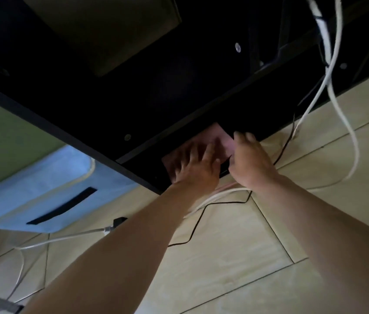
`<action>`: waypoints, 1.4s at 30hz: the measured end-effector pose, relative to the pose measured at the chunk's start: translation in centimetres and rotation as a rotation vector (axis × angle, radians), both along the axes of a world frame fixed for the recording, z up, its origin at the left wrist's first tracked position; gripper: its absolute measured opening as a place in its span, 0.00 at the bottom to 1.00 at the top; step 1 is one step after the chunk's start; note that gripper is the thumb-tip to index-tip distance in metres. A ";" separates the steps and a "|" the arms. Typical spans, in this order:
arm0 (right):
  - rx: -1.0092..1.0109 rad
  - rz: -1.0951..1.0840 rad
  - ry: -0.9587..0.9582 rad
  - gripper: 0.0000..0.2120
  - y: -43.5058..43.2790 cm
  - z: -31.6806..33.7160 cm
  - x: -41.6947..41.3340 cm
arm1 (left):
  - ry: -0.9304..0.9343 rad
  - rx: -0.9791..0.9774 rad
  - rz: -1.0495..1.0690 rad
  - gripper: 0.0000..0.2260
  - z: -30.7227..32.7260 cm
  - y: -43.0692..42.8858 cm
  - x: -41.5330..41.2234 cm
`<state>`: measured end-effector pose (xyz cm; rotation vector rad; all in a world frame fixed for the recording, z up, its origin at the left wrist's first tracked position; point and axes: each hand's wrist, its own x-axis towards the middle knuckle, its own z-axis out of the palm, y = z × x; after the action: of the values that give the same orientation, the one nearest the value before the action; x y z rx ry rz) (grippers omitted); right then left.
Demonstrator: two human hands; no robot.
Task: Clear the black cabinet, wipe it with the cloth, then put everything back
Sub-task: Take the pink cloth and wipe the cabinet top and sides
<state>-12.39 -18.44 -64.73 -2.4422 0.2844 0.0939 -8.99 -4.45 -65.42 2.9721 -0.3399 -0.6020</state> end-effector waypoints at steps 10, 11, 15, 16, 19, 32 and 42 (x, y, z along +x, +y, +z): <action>-0.257 0.171 0.235 0.38 -1.1 -2.0 -2.1 | -0.009 0.063 0.185 0.25 -2.8 1.3 5.0; -0.262 0.177 0.242 0.39 -1.0 -2.1 -2.1 | -0.009 0.069 0.192 0.25 -2.8 1.7 5.7; -0.261 0.142 0.216 0.41 -0.7 -2.2 -2.1 | -0.011 0.023 0.231 0.26 -2.7 2.2 8.0; -0.258 0.143 0.219 0.41 -0.7 -2.2 -1.9 | -0.023 -0.002 0.233 0.26 -2.5 2.1 8.5; -0.248 0.153 0.253 0.39 -0.7 -2.0 -1.5 | -0.081 0.004 0.212 0.26 -2.2 2.3 10.3; -0.259 0.171 0.184 0.39 -0.9 -2.3 -1.3 | -0.027 -0.314 0.287 0.24 -3.8 2.7 17.8; -0.247 0.148 0.234 0.39 -0.3 -1.4 -0.8 | -0.084 -0.319 0.268 0.27 -3.8 1.8 17.1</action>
<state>-13.17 -18.71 -66.17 -2.6985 0.2282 0.4341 8.15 -2.62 -69.27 2.6747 -0.0341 -0.3556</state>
